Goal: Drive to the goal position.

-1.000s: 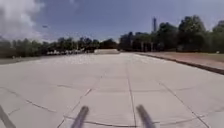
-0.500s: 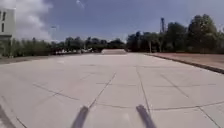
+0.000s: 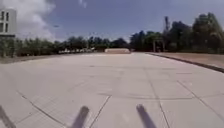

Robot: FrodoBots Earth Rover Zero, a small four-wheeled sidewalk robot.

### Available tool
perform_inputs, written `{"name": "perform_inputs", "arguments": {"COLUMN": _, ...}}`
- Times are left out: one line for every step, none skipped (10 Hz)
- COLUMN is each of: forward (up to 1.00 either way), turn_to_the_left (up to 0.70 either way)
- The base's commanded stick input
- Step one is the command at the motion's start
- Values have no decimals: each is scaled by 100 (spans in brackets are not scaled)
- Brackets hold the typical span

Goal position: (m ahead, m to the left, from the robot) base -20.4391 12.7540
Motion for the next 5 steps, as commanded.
{"name": "perform_inputs", "arguments": {"forward": 81, "turn_to_the_left": 20}}
{"name": "perform_inputs", "arguments": {"forward": 50, "turn_to_the_left": 51}}
{"name": "perform_inputs", "arguments": {"forward": 19, "turn_to_the_left": 82}}
{"name": "perform_inputs", "arguments": {"forward": 0, "turn_to_the_left": 100}}
{"name": "perform_inputs", "arguments": {"forward": 15, "turn_to_the_left": 86}}
